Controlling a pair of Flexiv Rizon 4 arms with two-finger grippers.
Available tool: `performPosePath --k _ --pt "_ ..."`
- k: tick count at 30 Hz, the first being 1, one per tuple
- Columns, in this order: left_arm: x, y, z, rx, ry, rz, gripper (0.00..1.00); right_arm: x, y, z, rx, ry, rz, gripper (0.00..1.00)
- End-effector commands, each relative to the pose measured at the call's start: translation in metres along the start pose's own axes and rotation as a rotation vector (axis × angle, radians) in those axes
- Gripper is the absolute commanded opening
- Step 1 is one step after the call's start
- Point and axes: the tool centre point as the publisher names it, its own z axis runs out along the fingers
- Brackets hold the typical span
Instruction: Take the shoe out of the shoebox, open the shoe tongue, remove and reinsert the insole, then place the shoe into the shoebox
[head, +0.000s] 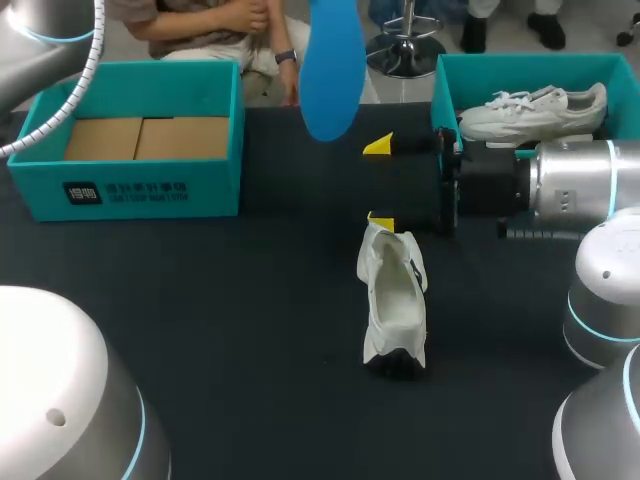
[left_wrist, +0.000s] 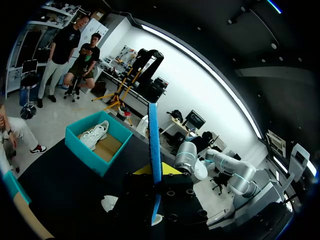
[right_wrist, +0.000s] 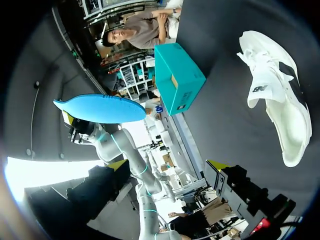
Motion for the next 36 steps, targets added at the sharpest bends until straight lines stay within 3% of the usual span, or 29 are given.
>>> performPosePath --k 1,12,36 --pt "-0.0003 0.0003 0.0004 0.001 0.000 0.000 0.00 0.0037 0.0029 0.0039 -0.002 0.022 -0.007 1.00" --pt "-0.0003 0.0003 0.0004 0.001 0.000 0.000 0.00 0.0120 -0.0001 0.0047 -0.001 0.050 -0.030 1.00" --pt "-0.0003 0.0003 0.0004 0.001 0.000 0.000 0.00 0.0102 -0.0040 0.0024 -0.022 0.047 -0.061 1.00"
